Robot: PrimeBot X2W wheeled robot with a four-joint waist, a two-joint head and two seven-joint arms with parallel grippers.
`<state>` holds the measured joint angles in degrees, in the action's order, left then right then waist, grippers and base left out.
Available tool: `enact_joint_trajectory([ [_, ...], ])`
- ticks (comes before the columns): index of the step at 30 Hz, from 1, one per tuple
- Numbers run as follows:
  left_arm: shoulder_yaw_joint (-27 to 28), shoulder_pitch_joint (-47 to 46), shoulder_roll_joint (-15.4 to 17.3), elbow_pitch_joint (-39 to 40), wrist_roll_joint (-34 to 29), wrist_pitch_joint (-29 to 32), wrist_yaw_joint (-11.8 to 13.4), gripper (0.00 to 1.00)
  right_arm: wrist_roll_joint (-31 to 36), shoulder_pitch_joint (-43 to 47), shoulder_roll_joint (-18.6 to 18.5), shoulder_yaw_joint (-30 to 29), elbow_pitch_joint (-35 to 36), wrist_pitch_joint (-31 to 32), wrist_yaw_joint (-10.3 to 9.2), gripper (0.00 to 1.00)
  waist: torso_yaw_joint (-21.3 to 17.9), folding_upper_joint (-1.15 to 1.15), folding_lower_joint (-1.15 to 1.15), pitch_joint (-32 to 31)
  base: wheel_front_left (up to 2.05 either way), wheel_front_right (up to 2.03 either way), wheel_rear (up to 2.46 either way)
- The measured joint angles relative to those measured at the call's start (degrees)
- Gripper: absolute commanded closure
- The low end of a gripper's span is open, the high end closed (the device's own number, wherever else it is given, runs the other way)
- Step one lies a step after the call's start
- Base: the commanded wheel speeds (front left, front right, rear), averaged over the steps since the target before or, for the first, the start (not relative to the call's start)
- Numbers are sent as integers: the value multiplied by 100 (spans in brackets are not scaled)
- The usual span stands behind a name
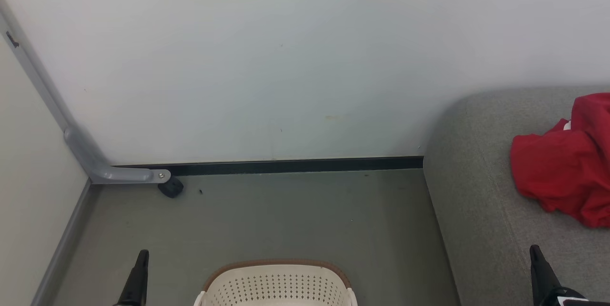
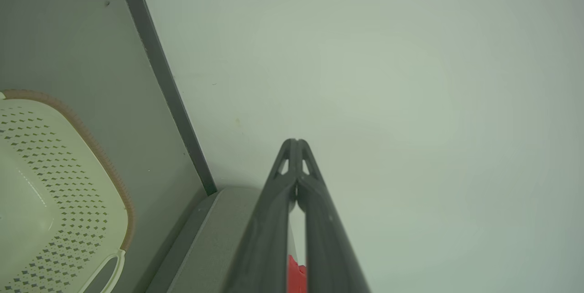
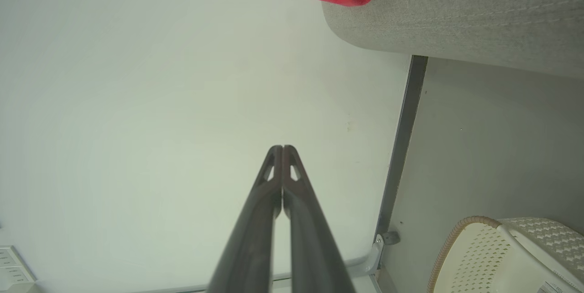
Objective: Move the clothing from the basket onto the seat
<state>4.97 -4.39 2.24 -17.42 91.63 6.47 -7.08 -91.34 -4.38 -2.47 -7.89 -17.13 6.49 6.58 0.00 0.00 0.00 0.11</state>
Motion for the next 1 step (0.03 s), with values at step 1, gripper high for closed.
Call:
enact_joint_trajectory([
  [1, 0, 0, 0, 1, 0, 0, 0, 100, 0, 0, 0, 0, 0, 0, 0, 100, 0, 0, 0, 0, 0, 0, 0],
])
